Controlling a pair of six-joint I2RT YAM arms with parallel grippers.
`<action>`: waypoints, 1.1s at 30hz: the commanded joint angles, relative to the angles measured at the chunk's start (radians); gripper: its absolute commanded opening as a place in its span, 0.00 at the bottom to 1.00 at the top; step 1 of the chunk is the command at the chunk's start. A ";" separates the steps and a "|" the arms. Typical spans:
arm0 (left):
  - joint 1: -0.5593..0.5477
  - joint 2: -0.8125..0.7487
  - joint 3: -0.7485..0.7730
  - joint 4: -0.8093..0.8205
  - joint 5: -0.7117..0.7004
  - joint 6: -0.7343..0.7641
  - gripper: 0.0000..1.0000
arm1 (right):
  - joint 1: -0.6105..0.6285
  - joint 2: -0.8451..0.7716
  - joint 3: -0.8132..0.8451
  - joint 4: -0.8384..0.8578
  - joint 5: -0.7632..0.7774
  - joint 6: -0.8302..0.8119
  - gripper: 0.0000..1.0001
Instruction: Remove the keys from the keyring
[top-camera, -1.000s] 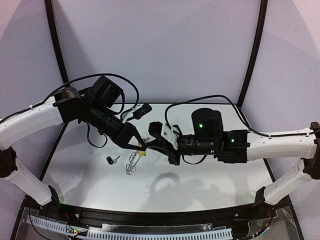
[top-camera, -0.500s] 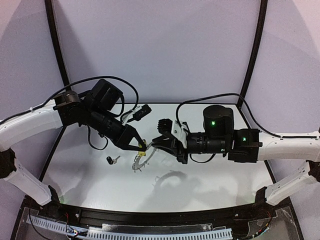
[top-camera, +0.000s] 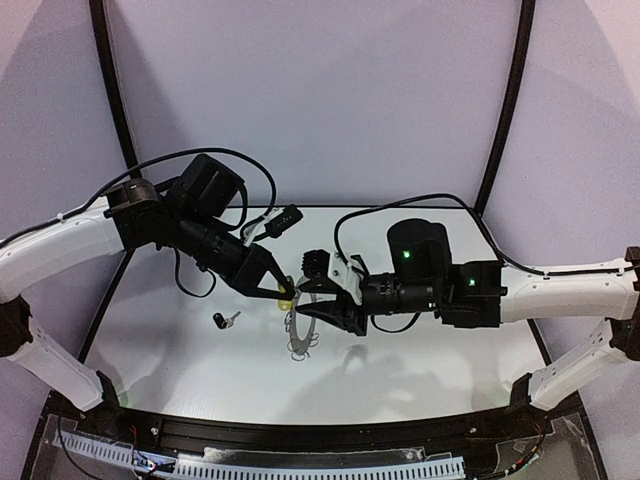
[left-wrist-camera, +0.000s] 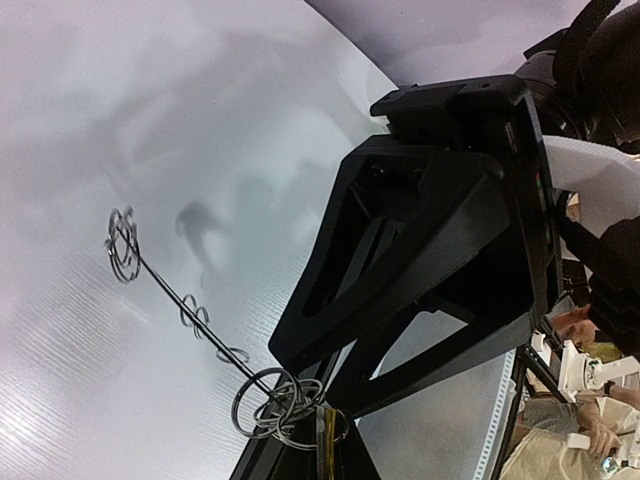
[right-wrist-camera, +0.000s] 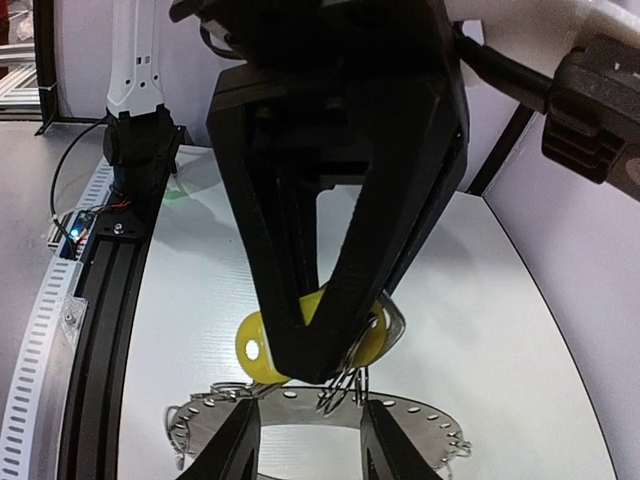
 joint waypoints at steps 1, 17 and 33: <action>-0.004 -0.030 0.012 0.039 0.026 -0.018 0.01 | 0.011 0.006 -0.006 0.072 -0.013 0.035 0.35; -0.004 -0.044 0.006 0.058 0.080 -0.014 0.01 | 0.011 0.049 0.019 0.125 0.031 0.029 0.21; -0.004 -0.039 0.009 0.038 0.093 0.023 0.01 | 0.011 0.063 0.031 0.157 0.064 -0.002 0.00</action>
